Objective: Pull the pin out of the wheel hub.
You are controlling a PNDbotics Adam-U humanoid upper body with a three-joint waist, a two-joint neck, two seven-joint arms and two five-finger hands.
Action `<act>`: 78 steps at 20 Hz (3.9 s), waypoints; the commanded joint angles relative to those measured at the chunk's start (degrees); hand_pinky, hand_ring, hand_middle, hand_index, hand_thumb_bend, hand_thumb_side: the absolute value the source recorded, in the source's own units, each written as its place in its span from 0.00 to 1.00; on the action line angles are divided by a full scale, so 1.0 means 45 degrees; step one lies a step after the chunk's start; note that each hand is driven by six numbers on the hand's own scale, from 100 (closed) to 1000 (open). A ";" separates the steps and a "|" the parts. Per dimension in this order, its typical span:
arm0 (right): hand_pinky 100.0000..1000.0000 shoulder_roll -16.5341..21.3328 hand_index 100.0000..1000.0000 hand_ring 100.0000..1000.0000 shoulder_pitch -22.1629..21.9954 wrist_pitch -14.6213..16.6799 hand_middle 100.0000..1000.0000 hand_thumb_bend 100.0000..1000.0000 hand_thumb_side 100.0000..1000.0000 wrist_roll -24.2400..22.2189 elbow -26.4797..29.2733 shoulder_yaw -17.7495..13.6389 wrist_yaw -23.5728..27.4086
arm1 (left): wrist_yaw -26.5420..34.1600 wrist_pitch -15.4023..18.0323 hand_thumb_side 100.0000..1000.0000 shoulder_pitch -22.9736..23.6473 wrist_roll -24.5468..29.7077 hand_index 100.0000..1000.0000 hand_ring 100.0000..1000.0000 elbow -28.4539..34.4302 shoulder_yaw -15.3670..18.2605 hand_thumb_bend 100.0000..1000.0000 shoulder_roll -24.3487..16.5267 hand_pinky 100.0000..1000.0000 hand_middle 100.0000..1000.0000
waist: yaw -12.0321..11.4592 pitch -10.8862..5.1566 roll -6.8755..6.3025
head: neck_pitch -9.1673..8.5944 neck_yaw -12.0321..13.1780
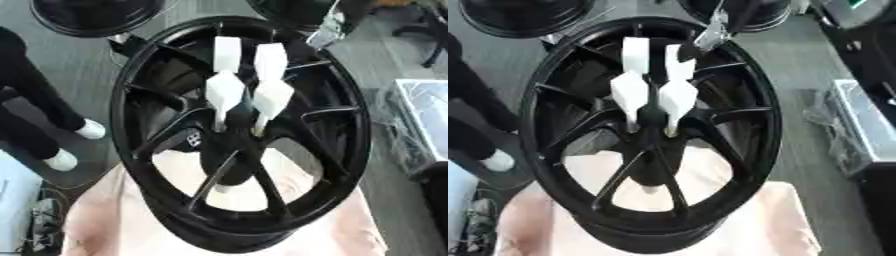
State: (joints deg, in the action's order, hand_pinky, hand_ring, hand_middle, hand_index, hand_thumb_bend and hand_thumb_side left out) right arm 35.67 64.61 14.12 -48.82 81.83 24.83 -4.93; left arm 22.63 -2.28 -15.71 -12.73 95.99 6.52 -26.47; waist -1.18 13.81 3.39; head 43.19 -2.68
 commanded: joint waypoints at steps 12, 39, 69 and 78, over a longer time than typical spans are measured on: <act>0.79 0.0142 0.79 0.63 -0.0234 0.0031 0.66 0.40 0.14 0.0181 -0.0625 -0.0054 -0.1070 | -0.0022 -0.0036 0.67 -0.0229 0.0039 0.77 0.82 0.0172 0.0042 0.00 -0.0380 0.67 0.72 | -0.0059 -0.0118 -0.0110 | -0.0155 -0.0049; 0.77 -0.0334 0.77 0.61 -0.0348 -0.0366 0.65 0.33 0.16 0.0557 -0.1493 -0.0138 -0.1804 | 0.0014 -0.0066 0.67 -0.0346 0.0105 0.77 0.82 0.0204 -0.0013 0.00 -0.0308 0.68 0.72 | -0.0228 0.0036 -0.0156 | -0.0175 -0.0109; 0.67 -0.0499 0.64 0.46 -0.0420 -0.0084 0.45 0.26 0.16 0.0384 -0.2027 -0.0001 -0.2389 | 0.0026 -0.0091 0.67 -0.0395 0.0270 0.77 0.82 0.0203 -0.0148 0.00 -0.0289 0.68 0.72 | -0.0293 0.0123 -0.0159 | -0.0249 -0.0061; 0.66 -0.0457 0.52 0.44 -0.0435 -0.0352 0.31 0.23 0.02 0.0302 -0.1839 0.0016 -0.1766 | 0.0037 -0.0084 0.67 -0.0386 0.0253 0.77 0.82 0.0204 -0.0135 0.00 -0.0288 0.68 0.72 | -0.0303 0.0109 -0.0146 | -0.0229 -0.0146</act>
State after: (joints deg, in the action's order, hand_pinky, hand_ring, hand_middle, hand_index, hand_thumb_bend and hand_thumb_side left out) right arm 32.45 61.87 12.76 -47.45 72.68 25.46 -13.52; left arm 22.65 -2.83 -16.73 -11.58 96.01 5.75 -26.46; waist -2.53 15.21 3.01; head 42.66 -3.16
